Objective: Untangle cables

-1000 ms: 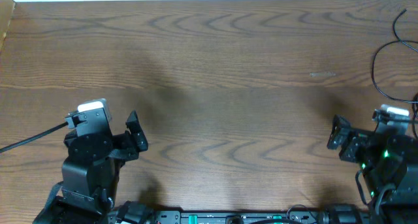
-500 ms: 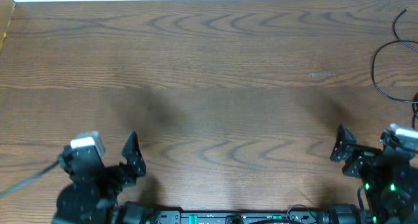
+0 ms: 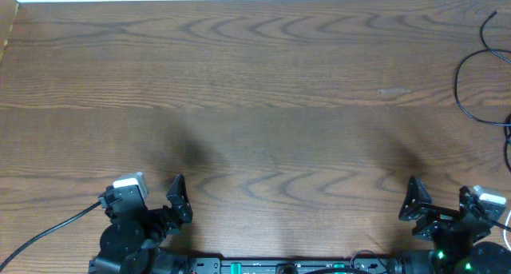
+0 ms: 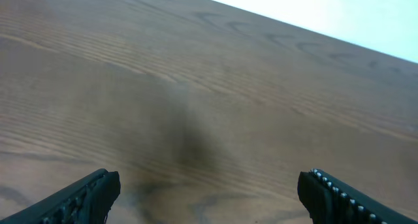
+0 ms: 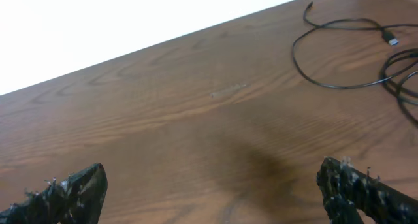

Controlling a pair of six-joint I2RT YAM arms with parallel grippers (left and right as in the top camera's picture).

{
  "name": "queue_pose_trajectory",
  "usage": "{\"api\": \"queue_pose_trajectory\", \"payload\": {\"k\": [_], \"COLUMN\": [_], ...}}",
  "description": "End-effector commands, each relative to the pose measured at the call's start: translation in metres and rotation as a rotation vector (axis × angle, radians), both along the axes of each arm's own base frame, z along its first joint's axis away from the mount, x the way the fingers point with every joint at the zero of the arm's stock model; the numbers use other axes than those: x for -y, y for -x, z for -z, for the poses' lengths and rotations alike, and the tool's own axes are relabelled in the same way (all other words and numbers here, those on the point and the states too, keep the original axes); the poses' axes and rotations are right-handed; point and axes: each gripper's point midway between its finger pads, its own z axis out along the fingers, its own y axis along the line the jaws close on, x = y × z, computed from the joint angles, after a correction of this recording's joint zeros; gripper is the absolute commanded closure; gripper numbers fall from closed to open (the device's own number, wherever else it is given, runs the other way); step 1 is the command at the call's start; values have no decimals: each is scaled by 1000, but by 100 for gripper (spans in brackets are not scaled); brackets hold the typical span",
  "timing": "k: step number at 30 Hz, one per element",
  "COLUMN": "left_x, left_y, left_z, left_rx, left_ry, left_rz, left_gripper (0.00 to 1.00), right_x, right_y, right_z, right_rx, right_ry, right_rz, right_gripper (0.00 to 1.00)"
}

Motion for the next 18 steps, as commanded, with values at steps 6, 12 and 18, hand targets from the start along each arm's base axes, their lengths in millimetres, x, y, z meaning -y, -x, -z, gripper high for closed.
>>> {"api": "queue_pose_trajectory", "payload": {"k": [6,12,18], "left_x": [1,0,0], "left_y": [2,4,5], "left_z": [0,5,7], "left_rx": [-1,-21,-30], "left_ry": [37,31,28], "left_rz": [-11,-11,-12], "left_gripper": [7,7,7], "right_x": [-4,-4,-4], "right_y": [0,2,2], "right_z": [7,15,15], "right_rx": [-15,-44,-47], "right_ry": [-89,-87,-94], "right_rz": [9,10,13], "right_gripper": [1,1,1]}}
